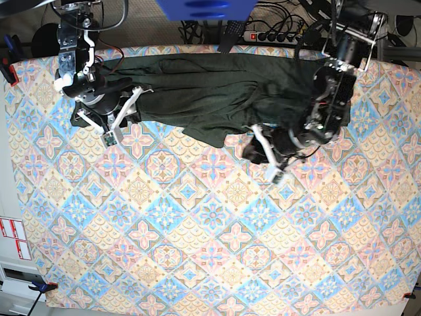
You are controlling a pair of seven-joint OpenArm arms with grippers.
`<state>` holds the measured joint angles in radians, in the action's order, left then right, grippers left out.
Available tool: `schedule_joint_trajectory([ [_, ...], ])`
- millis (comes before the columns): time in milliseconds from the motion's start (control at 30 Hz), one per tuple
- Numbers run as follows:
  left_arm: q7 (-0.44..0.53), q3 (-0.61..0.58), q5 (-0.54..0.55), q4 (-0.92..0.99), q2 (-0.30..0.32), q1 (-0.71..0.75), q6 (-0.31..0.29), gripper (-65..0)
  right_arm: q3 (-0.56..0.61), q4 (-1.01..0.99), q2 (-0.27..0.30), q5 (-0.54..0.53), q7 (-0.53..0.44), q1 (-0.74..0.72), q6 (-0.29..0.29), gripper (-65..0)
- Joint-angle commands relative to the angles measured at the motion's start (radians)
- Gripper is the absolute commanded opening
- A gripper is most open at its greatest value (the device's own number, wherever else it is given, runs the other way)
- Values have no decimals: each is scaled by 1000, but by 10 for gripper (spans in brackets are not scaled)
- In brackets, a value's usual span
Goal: Fold the T-shirt properly
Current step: 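Fold the held hem portion up toward the collar with the left gripper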
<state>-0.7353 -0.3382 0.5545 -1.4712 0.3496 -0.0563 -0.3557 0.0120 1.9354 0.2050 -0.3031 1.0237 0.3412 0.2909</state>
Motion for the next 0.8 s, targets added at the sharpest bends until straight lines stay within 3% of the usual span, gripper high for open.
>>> schedule_joint_trajectory([
  [0,18,-45,-3,7,-7,-46,-3,-352,-4,14,6,-9,-16,-3,3,-454],
  [100,18,-121,-7,19,-13,-75,-3,-240,-4,14,4,-9,-15,-1,3,-454],
  [367,18,-160,-11,111,-90,-126,-3,-236,-4,14,4,-9,-12,0,3,-454],
  [667,20,-161,-11,177,-126,-139,-3,-236,-4,14,4,-9,-10,0,3,-454],
  [767,21,-210,-12,180,-137,-146,-3,-236,-4,14,4,-9,-10,0,3,-454],
])
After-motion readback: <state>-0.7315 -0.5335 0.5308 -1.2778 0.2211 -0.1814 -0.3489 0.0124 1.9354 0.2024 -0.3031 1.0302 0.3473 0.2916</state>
